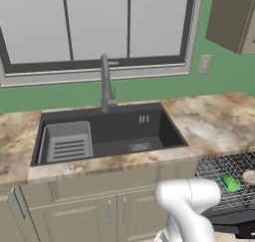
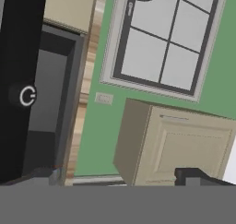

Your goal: Pick up the cup and bowl from the counter, place them in the dishwasher, and close the dishwasher door.

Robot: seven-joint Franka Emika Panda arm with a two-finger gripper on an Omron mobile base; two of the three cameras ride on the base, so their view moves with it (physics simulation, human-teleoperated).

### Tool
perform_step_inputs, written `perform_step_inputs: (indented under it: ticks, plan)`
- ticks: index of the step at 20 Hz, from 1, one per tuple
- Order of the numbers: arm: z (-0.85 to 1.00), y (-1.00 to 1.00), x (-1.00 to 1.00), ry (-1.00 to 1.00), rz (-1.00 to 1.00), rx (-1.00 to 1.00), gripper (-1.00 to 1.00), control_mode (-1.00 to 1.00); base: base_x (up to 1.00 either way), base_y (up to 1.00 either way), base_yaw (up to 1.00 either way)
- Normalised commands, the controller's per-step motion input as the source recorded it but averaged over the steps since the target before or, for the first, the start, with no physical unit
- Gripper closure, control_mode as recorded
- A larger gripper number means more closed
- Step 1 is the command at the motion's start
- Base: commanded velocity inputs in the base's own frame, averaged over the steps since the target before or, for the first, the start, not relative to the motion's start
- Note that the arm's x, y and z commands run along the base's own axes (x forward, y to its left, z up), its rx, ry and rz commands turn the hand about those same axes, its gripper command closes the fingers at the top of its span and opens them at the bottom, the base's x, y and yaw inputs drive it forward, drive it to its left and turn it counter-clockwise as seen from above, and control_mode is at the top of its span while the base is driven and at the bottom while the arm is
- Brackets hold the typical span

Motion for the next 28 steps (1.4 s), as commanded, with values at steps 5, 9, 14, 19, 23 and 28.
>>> perform_step_inputs:
  ticks: [5,9,14,19,23,28]
  plan:
    - [-0.44,-0.26,0.03,0.00,0.00,-0.12,-1.00,-1.00,0.00,0.00,0.00]
    - [-0.45,-0.25,0.06,0.00,0.00,-0.11,-1.00,-1.00,0.00,0.00,0.00]
    - [-0.48,-0.23,0.00,0.00,0.00,-0.14,-1.00,-1.00,0.00,0.00,0.00]
    - [-0.54,-0.22,0.00,0.00,0.00,-0.14,-1.00,-1.00,0.00,0.00,0.00]
    - [-0.51,-0.22,0.00,0.00,0.00,-0.13,-1.00,-1.00,0.00,0.00,0.00]
    - [-0.50,-0.26,0.00,-0.02,0.00,-0.14,-1.00,-1.00,0.00,0.00,0.00]
